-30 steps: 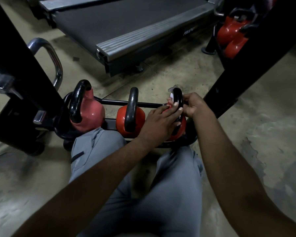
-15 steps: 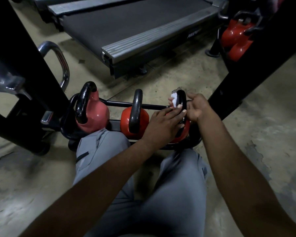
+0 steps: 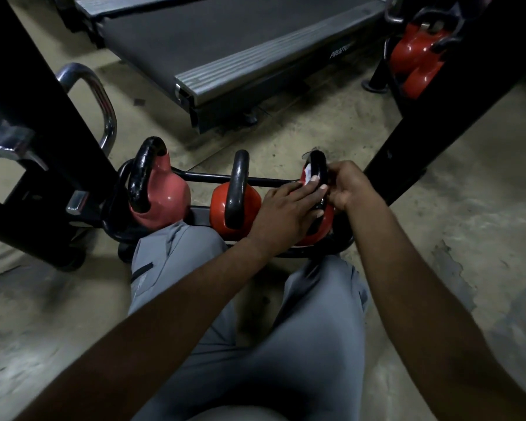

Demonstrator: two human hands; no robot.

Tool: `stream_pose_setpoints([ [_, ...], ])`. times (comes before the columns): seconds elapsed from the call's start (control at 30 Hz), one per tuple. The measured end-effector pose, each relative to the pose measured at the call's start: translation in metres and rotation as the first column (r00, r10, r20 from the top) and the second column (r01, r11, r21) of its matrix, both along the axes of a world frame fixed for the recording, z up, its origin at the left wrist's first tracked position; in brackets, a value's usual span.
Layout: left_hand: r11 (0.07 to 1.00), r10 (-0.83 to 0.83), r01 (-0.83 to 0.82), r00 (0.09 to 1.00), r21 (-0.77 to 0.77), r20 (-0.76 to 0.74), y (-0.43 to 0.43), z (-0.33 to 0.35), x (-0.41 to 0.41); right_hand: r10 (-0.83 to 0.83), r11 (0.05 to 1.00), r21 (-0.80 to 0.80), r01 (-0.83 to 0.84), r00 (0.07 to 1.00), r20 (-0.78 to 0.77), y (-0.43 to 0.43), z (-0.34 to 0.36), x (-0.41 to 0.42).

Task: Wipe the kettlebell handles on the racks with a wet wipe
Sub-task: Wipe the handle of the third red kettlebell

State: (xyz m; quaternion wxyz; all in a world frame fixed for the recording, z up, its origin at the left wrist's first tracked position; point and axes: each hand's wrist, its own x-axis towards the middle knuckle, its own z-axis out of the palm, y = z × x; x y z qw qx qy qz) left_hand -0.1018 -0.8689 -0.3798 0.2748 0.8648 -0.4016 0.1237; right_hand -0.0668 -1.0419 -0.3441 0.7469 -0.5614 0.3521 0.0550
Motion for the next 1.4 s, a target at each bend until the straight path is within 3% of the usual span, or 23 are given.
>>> stream_pose_setpoints([
  [0.13, 0.92, -0.149, 0.011, 0.933, -0.391, -0.326, 0.002, 0.016, 0.012, 0.108, 0.993, -0.057, -0.107, 0.994, 0.001, -0.004, -0.008, -0.025],
  [0.17, 0.906, -0.156, -0.022, 0.911, -0.423, -0.381, 0.001, 0.022, 0.021, 0.135, 0.99, -0.039, -0.135, 0.991, 0.007, -0.008, -0.008, -0.03],
  [0.27, 0.924, -0.122, -0.077, 0.868, -0.374, -0.481, -0.008, 0.034, 0.048, 0.112, 0.994, 0.007, -0.113, 0.991, 0.068, -0.004, -0.003, -0.026],
  [0.43, 0.977, -0.091, -0.032, 0.827, -0.209, -0.554, -0.02, 0.045, 0.082, 0.102, 0.984, -0.157, -0.082, 0.987, 0.126, 0.004, -0.013, -0.037],
  [0.57, 0.99, -0.116, 0.018, 0.674, -0.14, -0.73, -0.028, 0.055, 0.094, 0.07, 0.987, -0.153, -0.044, 0.983, 0.167, 0.003, 0.003, -0.032],
  [0.7, 0.989, -0.135, 0.038, 0.641, -0.145, -0.755, -0.03, 0.056, 0.098, 0.102, 0.97, -0.233, -0.062, 0.981, 0.165, 0.011, 0.002, -0.04],
  [0.83, 0.987, -0.138, 0.019, 0.613, -0.161, -0.778, -0.032, 0.055, 0.101, 0.094, 0.988, -0.134, -0.072, 0.981, 0.168, 0.012, -0.01, -0.069],
  [0.97, 0.993, -0.08, -0.008, 0.688, -0.118, -0.721, -0.038, 0.055, 0.092, 0.042, 0.997, -0.074, -0.028, 0.98, 0.194, 0.021, -0.006, -0.055],
  [1.07, 0.995, -0.071, -0.002, 0.723, -0.104, -0.687, -0.037, 0.053, 0.087, 0.065, 0.988, -0.148, -0.041, 0.985, 0.162, 0.017, -0.023, -0.073],
  [1.17, 0.993, -0.063, -0.021, 0.735, -0.116, -0.675, -0.037, 0.056, 0.086, -0.092, 0.994, -0.036, 0.1, 0.978, 0.186, 0.014, -0.017, -0.071],
  [1.23, 0.992, -0.066, -0.023, 0.742, -0.123, -0.668, -0.036, 0.057, 0.084, -0.09, 0.994, -0.038, 0.1, 0.974, 0.209, 0.019, -0.008, -0.064],
  [1.4, 0.992, -0.064, -0.026, 0.736, -0.123, -0.673, -0.035, 0.055, 0.083, 0.178, 0.929, -0.358, -0.091, 0.959, 0.219, 0.021, -0.024, -0.103],
])
